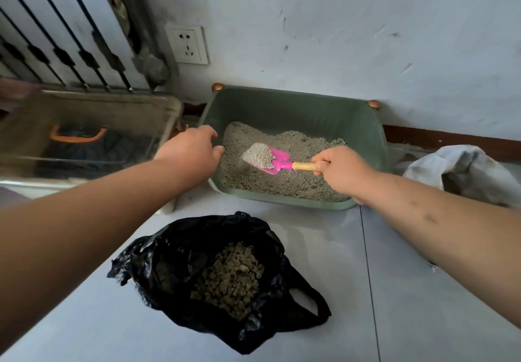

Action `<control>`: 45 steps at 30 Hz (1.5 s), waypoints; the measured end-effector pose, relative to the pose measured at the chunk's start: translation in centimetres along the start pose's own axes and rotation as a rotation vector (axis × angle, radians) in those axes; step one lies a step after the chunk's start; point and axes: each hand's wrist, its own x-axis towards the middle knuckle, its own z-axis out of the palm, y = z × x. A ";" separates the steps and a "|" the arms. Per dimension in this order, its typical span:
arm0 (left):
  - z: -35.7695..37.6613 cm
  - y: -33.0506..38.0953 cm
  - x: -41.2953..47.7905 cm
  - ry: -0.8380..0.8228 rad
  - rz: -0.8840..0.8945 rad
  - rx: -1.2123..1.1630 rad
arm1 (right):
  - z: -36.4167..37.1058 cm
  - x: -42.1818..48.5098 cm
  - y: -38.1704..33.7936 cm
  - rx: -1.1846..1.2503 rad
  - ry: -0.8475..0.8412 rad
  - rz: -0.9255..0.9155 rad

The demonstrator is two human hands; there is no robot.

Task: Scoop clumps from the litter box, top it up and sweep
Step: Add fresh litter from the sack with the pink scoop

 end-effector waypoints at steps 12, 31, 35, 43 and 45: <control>1.3 0.6 0.8 -0.039 0.022 0.003 | -3.6 -4.1 6.9 -0.059 0.125 0.135; 1.9 3.0 -0.2 -0.046 0.060 0.039 | -6.3 -3.5 8.0 -0.178 0.142 0.245; 2.0 2.7 -0.2 -0.063 0.054 0.034 | -5.5 -3.6 8.4 -0.216 0.130 0.234; 2.5 2.0 -0.2 -0.089 0.062 0.056 | -5.5 -3.9 7.5 -0.508 0.186 0.190; 2.6 2.2 -0.3 -0.104 0.071 0.065 | -5.4 -4.5 7.6 -0.555 0.239 0.106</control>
